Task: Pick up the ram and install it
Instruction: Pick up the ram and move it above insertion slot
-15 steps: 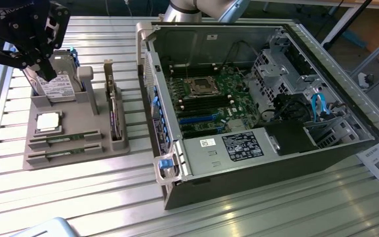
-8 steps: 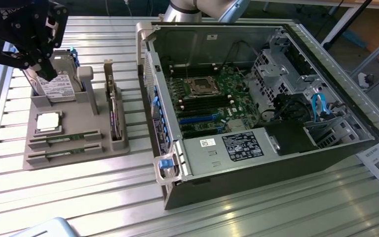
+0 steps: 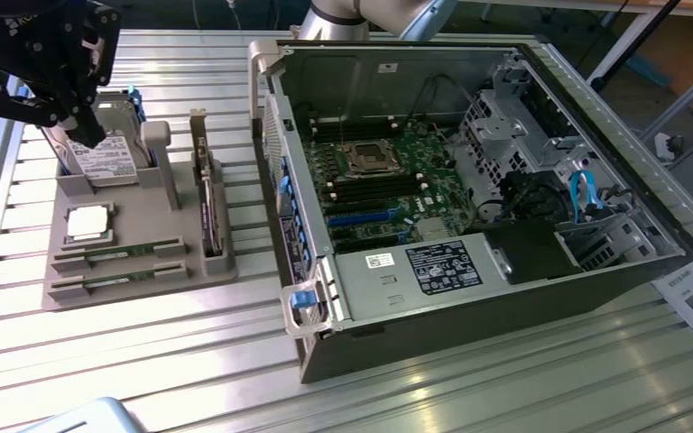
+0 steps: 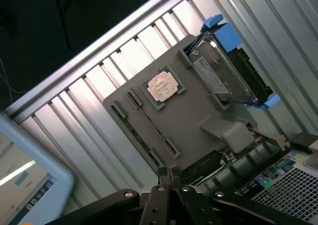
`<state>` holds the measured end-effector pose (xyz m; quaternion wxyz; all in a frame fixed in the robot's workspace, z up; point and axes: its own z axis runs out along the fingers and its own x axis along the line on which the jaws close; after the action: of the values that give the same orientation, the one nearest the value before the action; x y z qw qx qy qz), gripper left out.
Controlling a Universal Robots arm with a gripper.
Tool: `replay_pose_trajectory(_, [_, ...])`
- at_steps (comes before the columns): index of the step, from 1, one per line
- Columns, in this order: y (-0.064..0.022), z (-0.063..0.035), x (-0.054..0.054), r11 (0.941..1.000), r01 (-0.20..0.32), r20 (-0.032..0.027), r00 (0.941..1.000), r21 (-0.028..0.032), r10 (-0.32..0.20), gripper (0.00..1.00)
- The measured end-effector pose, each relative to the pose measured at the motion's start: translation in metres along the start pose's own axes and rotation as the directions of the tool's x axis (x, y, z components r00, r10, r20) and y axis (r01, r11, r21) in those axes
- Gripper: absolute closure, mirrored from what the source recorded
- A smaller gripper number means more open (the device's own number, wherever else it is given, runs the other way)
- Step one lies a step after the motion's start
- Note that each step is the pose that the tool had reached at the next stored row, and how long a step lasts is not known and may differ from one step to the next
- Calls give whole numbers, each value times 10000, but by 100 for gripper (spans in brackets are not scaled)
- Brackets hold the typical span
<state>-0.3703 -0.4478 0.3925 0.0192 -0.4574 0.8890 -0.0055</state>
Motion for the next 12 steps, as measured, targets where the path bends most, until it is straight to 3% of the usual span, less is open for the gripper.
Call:
replay_pose_trajectory(6, [-1, 1, 0, 9977, 679, 20, 9977, -19, -679, 90])
replay_pose_trajectory(12, [-1, 2, 0, 9891, 1469, 43, 9892, -39, -1468, 90])
